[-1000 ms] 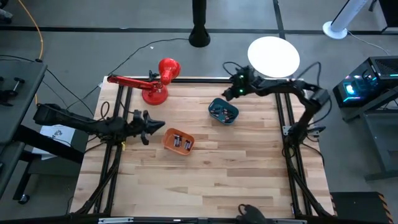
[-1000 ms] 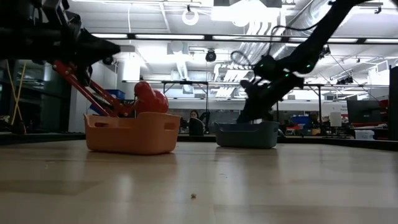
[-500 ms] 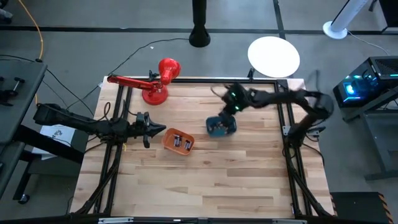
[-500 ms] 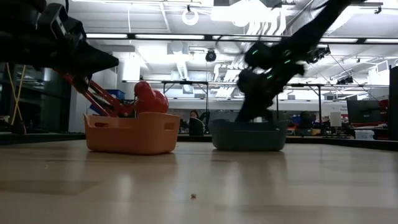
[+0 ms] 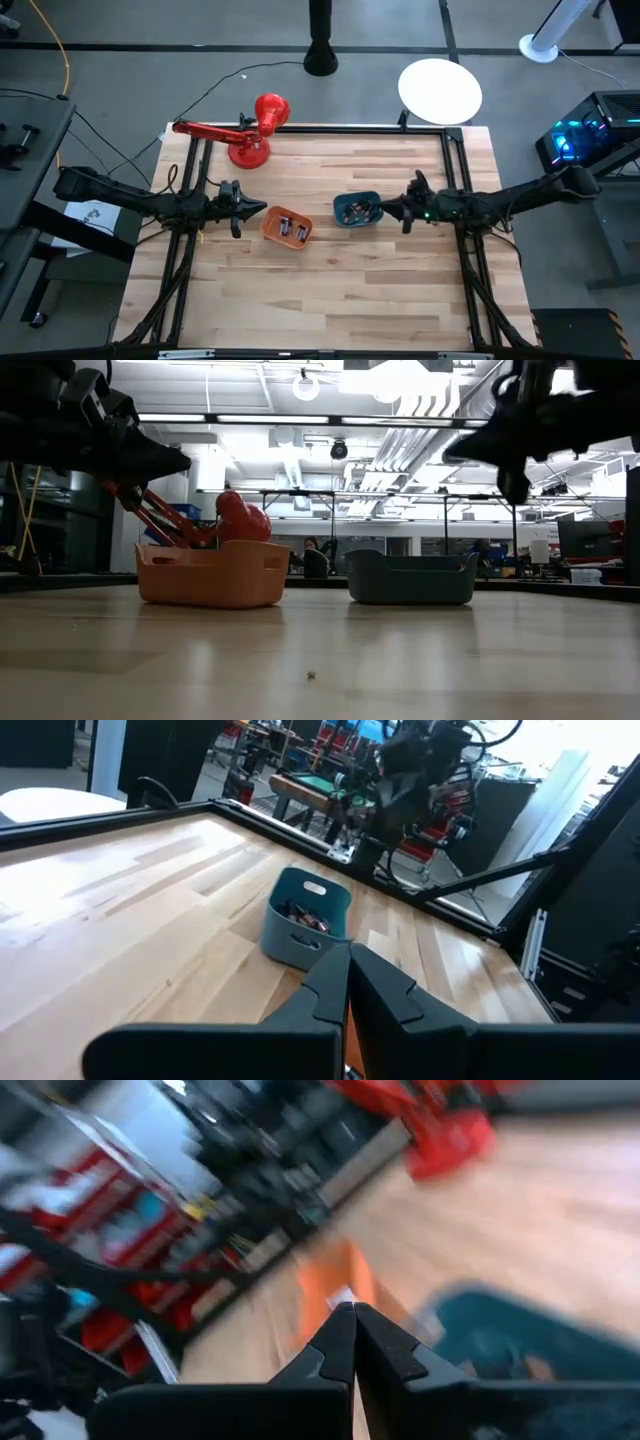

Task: Sort batteries
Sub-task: Return to Home Position

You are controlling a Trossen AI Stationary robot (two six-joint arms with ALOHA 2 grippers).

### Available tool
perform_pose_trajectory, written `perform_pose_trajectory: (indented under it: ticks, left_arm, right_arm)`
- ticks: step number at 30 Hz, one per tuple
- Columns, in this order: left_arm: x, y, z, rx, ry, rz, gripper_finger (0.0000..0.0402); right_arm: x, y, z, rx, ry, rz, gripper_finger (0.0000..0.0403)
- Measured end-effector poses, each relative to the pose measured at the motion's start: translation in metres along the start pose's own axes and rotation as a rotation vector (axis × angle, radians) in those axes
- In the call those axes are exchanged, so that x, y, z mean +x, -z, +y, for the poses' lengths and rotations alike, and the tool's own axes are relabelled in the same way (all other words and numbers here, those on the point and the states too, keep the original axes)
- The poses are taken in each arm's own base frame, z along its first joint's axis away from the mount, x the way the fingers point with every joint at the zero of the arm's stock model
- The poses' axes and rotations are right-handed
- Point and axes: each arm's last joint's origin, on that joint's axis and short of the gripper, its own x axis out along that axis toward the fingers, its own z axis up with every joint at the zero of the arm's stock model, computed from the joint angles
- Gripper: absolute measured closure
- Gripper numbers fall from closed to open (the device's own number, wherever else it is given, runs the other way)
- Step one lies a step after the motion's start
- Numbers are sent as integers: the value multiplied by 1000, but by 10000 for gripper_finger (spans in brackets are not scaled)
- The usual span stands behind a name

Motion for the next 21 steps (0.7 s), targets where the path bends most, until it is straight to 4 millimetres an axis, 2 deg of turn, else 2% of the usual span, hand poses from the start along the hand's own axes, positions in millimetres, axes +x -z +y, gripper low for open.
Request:
perform_pose_trajectory:
  ticks: [3, 8, 11, 16, 21]
  left_arm:
    - [0, 0, 0, 0, -1, 1, 399]
    - [0, 0, 0, 1, -2, 3, 399]
    - [0, 0, 0, 2, -2, 4, 399]
    - [0, 2, 1, 6, -8, 16, 399]
    - [0, 3, 1, 10, -13, 28, 399]
  right_arm:
    - [-4, 0, 2, -84, -127, -93, 403]
    - [-23, 8, -14, -155, -371, -181, 403]
    - [-24, 9, -21, -233, -430, -109, 403]
    - [-21, 19, -35, -337, -361, 27, 403]
    - [-20, 34, -48, -329, -248, 204, 403]
